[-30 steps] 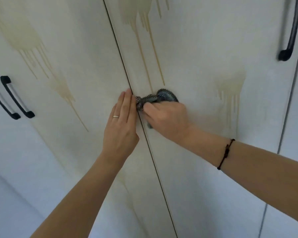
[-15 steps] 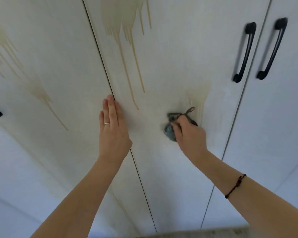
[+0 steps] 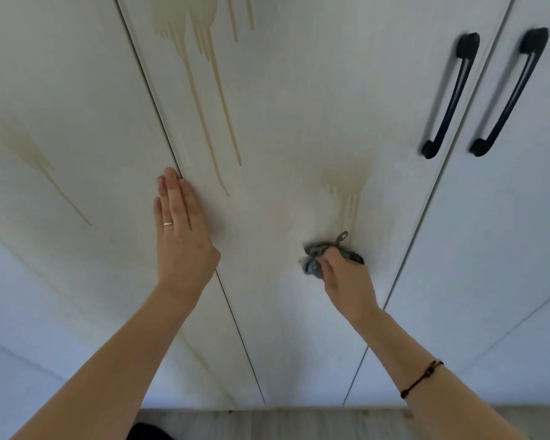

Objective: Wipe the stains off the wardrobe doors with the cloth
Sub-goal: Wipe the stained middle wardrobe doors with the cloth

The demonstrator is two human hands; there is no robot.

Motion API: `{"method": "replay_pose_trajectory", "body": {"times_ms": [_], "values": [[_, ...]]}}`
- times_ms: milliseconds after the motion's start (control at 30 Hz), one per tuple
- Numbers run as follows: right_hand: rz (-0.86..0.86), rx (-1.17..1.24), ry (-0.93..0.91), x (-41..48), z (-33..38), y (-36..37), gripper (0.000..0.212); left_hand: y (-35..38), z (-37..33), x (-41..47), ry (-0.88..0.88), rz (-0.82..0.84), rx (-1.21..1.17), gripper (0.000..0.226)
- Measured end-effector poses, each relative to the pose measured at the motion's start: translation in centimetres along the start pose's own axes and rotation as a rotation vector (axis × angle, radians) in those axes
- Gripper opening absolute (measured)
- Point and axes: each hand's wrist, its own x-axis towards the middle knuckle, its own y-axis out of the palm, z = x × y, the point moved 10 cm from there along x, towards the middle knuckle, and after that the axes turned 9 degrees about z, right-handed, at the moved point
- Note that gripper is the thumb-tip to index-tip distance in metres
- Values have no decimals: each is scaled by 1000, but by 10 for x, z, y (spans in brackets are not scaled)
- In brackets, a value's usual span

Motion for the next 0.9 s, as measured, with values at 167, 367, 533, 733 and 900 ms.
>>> {"method": "replay_pose_trajectory", "body": {"times_ms": [167, 367, 533, 733, 900], "values": [[-315, 115, -160, 39, 28, -60, 26, 0, 3, -1, 16, -57, 14, 79], [383, 108, 110, -53, -76, 68, 20, 2, 3, -3, 27, -77, 10, 78], [-58, 494, 227, 23, -45, -63, 28, 5, 2, -1, 4, -124, -12, 77], [-385, 172, 49, 22, -7, -88, 18, 3, 4, -4, 56, -115, -19, 78], [-30, -91, 226, -53, -61, 23, 14, 3, 6, -4, 67, -86, -25, 74]]}}
